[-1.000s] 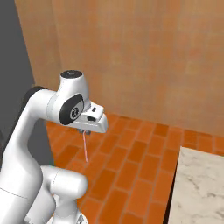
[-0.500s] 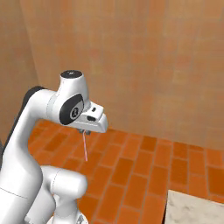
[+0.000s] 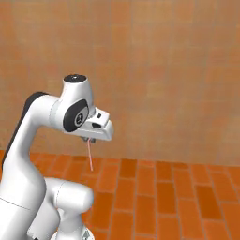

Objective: Take a straw from the drawer in front and place it inside the glass cup on the dining counter.

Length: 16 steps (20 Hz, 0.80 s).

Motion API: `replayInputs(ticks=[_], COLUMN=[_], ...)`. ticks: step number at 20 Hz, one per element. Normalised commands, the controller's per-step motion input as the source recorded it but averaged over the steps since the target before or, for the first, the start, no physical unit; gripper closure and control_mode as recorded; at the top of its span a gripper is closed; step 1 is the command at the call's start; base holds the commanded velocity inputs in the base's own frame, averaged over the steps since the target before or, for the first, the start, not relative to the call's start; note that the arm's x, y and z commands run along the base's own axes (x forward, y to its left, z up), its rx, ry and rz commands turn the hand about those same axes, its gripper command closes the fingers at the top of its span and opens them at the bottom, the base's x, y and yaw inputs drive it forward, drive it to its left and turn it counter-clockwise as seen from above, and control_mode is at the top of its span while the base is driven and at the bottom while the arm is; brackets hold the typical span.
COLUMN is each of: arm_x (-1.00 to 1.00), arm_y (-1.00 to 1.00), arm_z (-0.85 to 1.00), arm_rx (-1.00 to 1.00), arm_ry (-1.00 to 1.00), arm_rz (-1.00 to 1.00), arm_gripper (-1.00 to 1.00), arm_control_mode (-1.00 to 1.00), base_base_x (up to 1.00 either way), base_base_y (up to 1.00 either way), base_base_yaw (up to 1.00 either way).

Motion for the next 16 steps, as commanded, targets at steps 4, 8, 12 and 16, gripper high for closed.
replayInputs(ticks=[4, 8, 12, 16], arm_x=[0.0, 0.0, 0.0, 0.0], arm_y=[0.0, 0.0, 0.0, 0.0], arm_z=[0.0, 0.0, 0.0, 0.0], arm_rx=[0.0, 0.0, 0.0, 0.0], arm_ry=[0.0, 0.0, 0.0, 0.0], arm_rz=[0.0, 0.0, 0.0, 0.0], arm_gripper=[1.0, 1.0, 1.0, 1.0], arm_control_mode=[1.0, 1.0, 1.0, 1.0], base_base_x=[0.64, 0.43, 0.46, 0.47], base_base_y=[0.31, 0.33, 0.45, 0.53], base_base_yaw=[-0.72, -0.79, -0.78, -0.77])
